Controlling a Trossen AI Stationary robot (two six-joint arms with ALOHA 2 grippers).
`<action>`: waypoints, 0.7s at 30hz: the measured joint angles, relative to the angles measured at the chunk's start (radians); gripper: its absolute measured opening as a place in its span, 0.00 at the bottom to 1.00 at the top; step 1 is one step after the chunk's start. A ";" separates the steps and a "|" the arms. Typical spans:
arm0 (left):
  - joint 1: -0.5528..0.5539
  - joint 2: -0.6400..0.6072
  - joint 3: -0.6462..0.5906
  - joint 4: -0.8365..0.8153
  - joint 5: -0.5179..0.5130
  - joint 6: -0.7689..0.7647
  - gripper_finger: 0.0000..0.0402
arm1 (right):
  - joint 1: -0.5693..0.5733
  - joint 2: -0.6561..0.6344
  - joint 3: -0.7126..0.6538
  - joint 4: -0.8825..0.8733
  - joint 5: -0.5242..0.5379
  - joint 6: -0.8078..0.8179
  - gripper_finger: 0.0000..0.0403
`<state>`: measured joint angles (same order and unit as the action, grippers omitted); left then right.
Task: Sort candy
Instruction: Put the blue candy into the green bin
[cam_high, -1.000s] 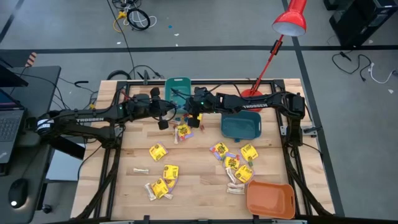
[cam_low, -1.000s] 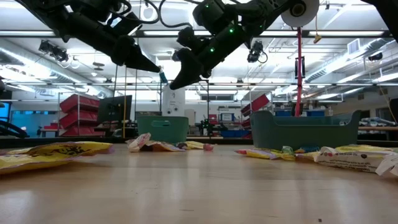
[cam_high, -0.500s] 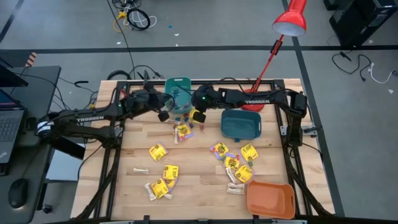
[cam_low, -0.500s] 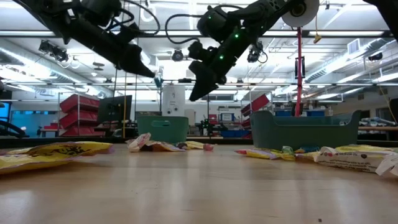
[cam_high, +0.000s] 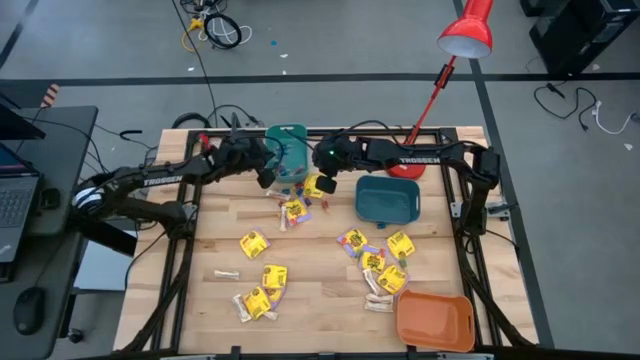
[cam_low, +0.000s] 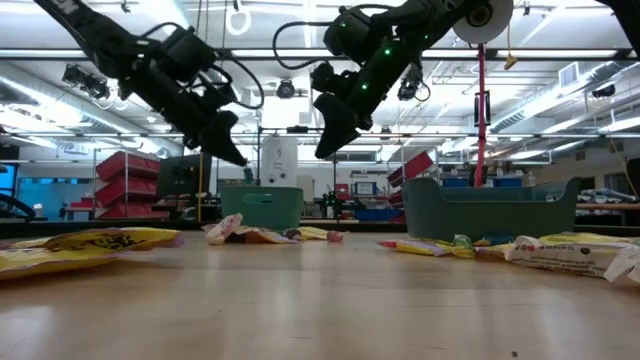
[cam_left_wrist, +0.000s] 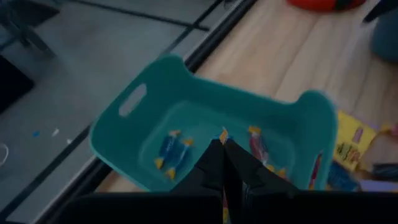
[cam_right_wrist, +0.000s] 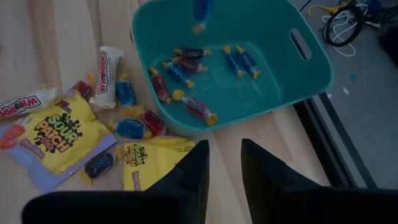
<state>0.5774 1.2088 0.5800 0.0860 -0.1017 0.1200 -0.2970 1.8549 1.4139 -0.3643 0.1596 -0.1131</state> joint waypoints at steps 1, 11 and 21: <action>0.004 0.015 0.006 -0.004 0.000 -0.001 0.00 | 0.000 0.000 0.000 0.000 0.000 0.000 0.19; 0.006 0.124 0.057 -0.044 -0.006 -0.029 0.00 | -0.001 0.000 0.000 0.001 -0.001 -0.002 0.20; 0.006 0.127 0.060 -0.134 -0.024 -0.080 0.03 | -0.001 0.000 0.000 0.002 -0.030 0.005 0.20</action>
<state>0.5835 1.3361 0.6399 -0.0478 -0.1261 0.0402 -0.2981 1.8549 1.4142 -0.3626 0.1295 -0.1078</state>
